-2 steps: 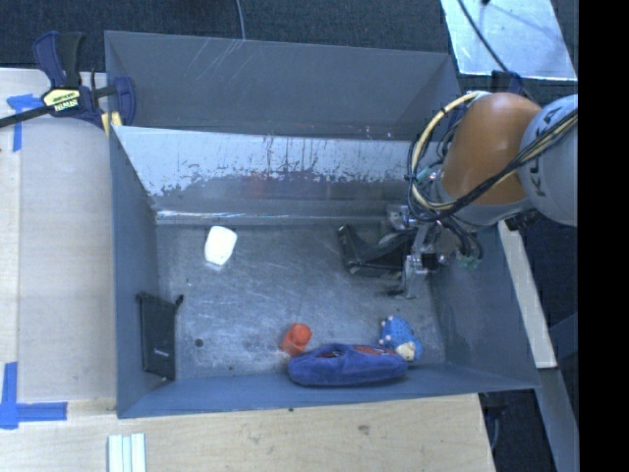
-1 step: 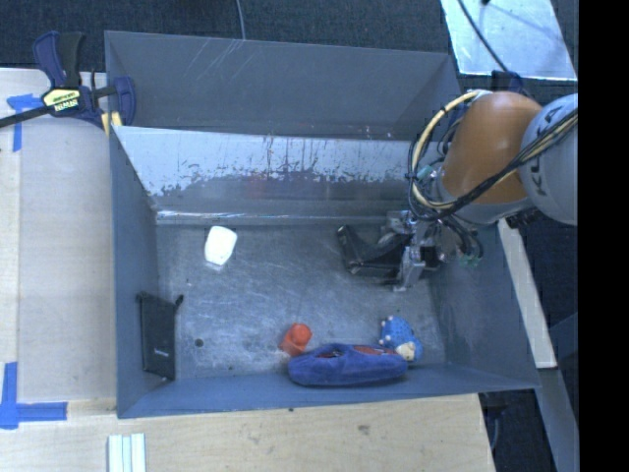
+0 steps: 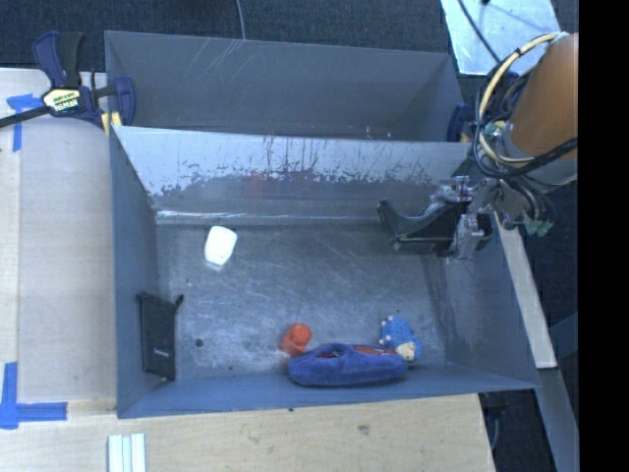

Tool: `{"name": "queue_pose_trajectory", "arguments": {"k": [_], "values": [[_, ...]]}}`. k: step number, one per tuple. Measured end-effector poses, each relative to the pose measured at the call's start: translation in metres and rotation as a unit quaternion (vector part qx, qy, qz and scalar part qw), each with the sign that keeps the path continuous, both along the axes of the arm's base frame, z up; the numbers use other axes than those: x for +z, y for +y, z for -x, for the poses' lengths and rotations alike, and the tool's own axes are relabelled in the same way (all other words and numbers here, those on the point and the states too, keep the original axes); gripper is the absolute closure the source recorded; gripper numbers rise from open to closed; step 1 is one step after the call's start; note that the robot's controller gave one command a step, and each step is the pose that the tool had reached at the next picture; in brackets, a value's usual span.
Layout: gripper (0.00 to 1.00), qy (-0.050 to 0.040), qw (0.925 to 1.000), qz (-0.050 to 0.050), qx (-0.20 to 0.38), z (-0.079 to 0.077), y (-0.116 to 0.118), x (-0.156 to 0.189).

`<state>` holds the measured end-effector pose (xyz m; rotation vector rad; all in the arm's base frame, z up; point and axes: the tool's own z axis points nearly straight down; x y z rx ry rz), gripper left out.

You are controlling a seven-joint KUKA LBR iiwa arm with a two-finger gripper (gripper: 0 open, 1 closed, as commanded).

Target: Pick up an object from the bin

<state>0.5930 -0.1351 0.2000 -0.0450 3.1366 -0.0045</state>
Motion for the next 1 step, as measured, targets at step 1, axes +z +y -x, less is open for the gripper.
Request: {"name": "queue_pose_trajectory", "arguments": {"k": [1], "values": [[1.00, -0.0003, 0.9984, 0.000, 0.056, 0.0045, 0.0193, 0.1876]]}}
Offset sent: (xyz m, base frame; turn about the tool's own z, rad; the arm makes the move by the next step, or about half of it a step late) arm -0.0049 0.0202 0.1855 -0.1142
